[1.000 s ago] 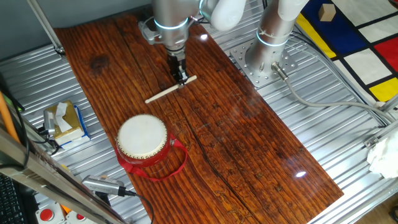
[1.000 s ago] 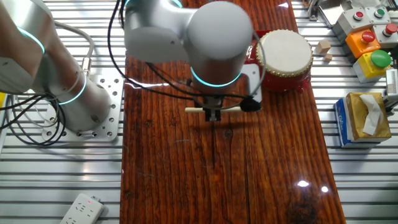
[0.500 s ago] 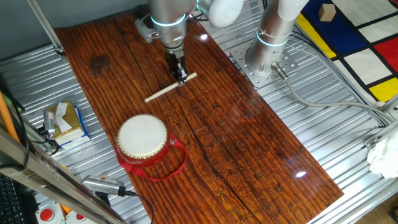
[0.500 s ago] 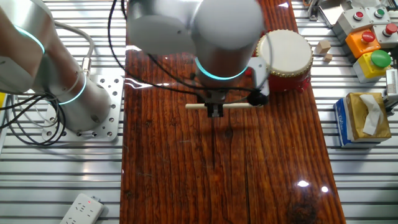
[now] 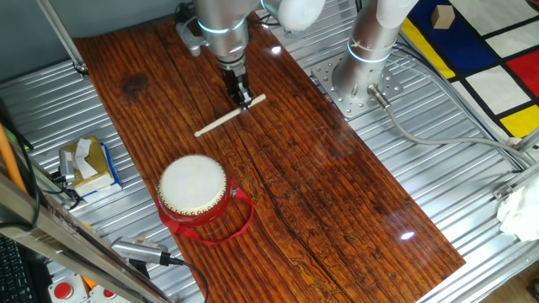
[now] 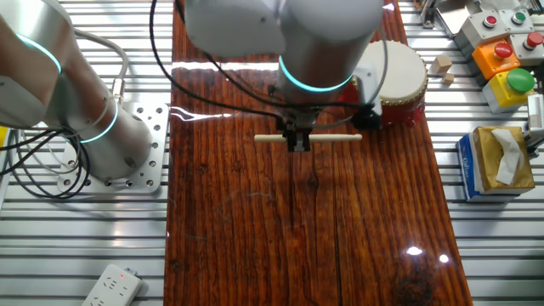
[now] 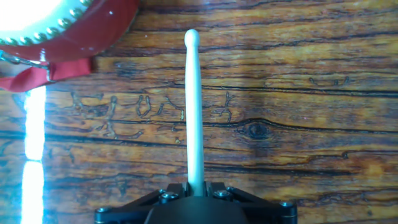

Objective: Play the drum

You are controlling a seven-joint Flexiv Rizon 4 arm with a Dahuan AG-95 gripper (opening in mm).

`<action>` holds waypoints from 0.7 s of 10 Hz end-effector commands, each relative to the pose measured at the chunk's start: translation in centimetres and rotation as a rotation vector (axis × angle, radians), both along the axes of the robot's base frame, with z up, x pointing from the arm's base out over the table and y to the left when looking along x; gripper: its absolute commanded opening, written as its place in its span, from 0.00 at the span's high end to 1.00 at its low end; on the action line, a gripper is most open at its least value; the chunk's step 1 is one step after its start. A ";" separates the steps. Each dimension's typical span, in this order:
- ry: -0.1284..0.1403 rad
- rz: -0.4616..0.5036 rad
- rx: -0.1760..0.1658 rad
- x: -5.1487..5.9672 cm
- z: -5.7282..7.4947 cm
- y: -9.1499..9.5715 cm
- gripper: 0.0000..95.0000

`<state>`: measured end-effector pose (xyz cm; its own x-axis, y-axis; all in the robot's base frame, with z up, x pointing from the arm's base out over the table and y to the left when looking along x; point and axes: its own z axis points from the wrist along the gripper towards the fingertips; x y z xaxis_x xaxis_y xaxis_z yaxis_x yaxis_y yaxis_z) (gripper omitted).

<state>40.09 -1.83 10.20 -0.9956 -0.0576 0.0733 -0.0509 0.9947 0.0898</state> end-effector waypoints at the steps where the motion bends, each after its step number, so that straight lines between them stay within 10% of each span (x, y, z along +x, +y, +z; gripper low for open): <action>1: 0.004 0.002 0.000 0.2 1.1 0.4 1.00; 7: 0.034 0.005 -0.017 2.1 4.3 2.1 1.00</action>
<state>42.37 0.37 14.76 -0.9923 -0.0620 0.1074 -0.0541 0.9957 0.0751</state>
